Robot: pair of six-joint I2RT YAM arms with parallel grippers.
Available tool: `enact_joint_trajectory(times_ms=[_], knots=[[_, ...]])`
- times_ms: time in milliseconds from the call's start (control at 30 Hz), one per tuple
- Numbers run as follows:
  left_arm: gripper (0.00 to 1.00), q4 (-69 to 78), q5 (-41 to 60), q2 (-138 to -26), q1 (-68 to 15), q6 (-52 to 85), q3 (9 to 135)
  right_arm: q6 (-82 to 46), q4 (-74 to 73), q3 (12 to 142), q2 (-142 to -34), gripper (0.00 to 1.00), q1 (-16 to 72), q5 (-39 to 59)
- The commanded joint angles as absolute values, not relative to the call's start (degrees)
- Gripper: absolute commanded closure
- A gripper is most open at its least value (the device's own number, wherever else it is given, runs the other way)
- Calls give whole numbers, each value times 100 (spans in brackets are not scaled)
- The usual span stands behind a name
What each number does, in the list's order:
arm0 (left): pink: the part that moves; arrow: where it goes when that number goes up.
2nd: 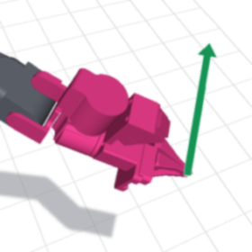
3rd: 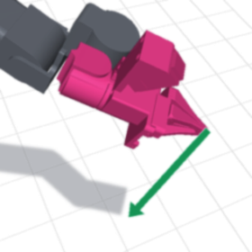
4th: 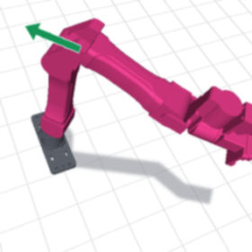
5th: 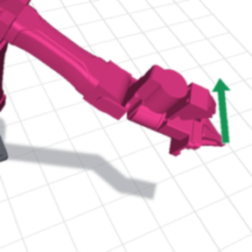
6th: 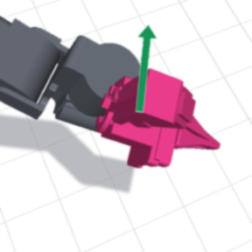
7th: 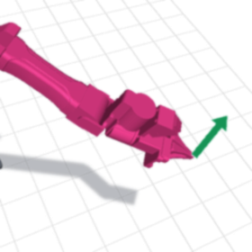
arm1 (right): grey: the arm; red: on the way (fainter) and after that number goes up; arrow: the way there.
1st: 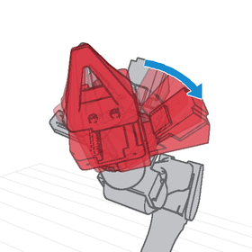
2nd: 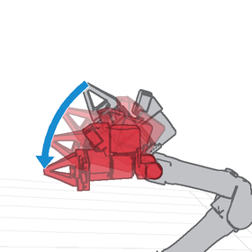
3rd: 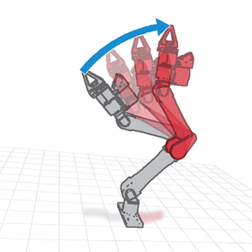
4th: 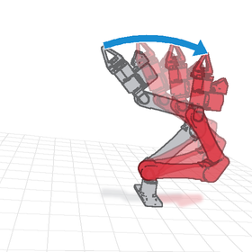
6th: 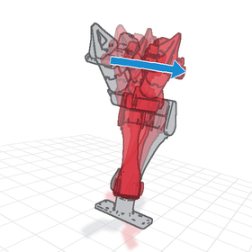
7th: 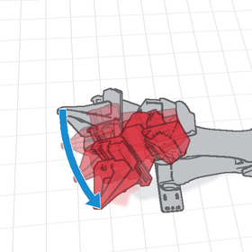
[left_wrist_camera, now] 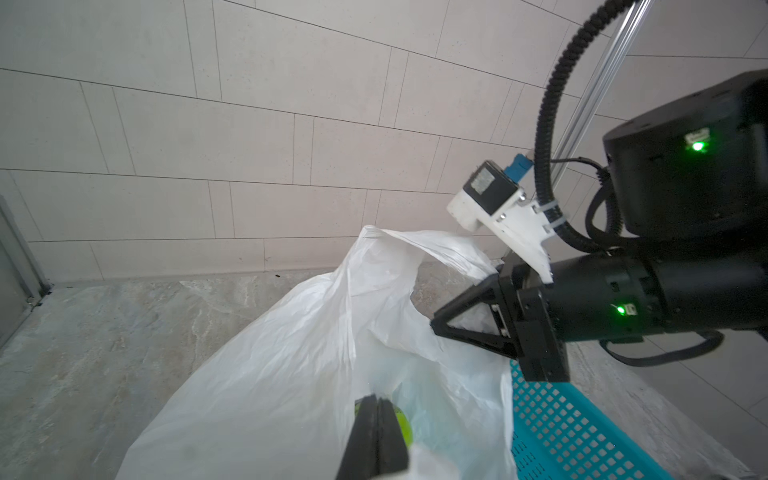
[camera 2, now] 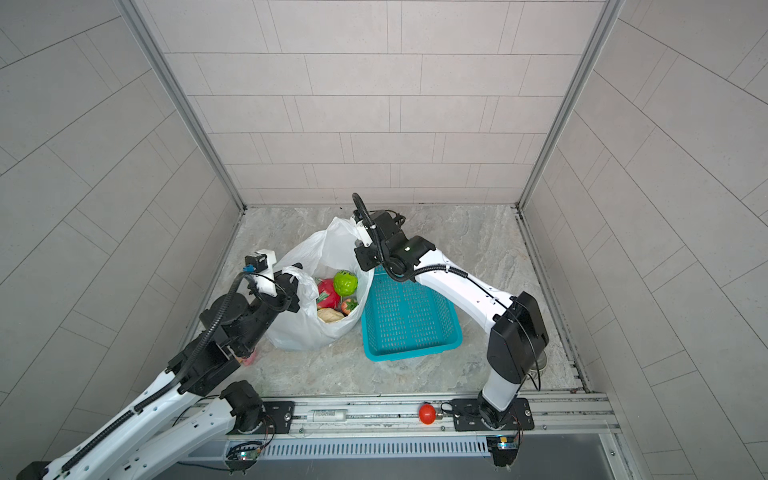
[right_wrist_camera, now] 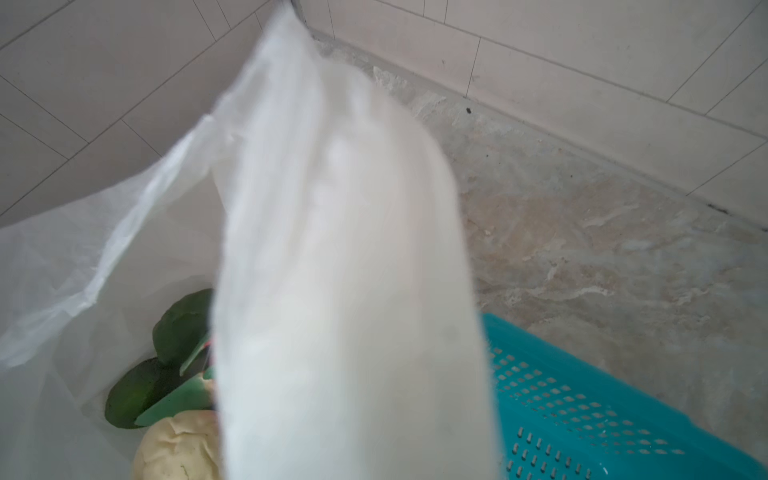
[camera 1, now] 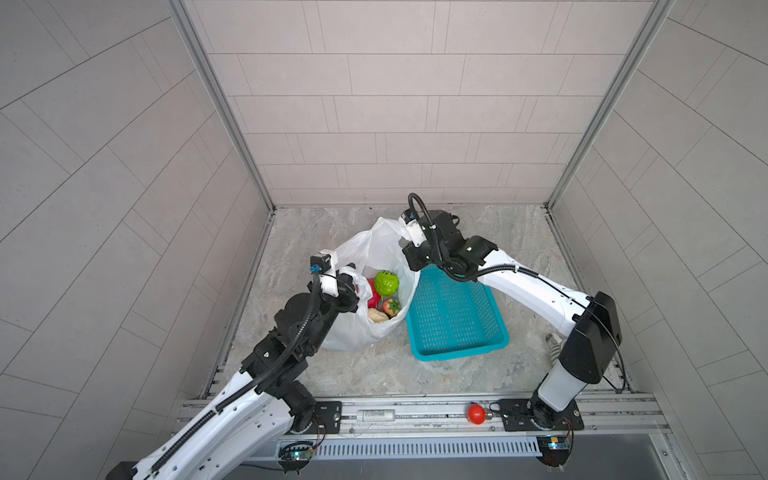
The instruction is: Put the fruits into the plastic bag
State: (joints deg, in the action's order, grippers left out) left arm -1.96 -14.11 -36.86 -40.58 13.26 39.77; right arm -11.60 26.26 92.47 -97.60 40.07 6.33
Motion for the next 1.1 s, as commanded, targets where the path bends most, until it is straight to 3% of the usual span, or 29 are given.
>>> enact_joint_trajectory(times_ms=[0, 100, 233, 767, 867, 967, 1033, 1067], knots=[[100, 255, -781, -4021, -4056, 1743, 4738, -838, 2877, 10240, -9823, 100, 3996, 606], [100, 575, -147, -4339, -4053, 1831, 5296, -620, 3123, 11056, -10072, 100, 3982, 676], [100, 1115, -165, -4412, -4058, 1904, 5295, -595, 3318, 11626, -10284, 100, 3916, 878], [100, 911, -1001, -5199, -4058, 1934, 4667, -1350, 2844, 9899, -9761, 98, 3899, 1404], [84, 853, -1399, -5526, -4060, 1902, 4853, -1436, 2791, 9628, -9473, 89, 3885, 1414], [47, 817, -1485, -5830, -4060, 1760, 5098, -1579, 2769, 9306, -9080, 57, 3827, 1257], [23, 674, -1484, -5965, -4047, 1719, 5309, -1637, 2760, 9064, -8775, 42, 3762, 1121], [15, 558, -1450, -5997, -4045, 1690, 5419, -1663, 2760, 8913, -8599, 37, 3721, 1031]])
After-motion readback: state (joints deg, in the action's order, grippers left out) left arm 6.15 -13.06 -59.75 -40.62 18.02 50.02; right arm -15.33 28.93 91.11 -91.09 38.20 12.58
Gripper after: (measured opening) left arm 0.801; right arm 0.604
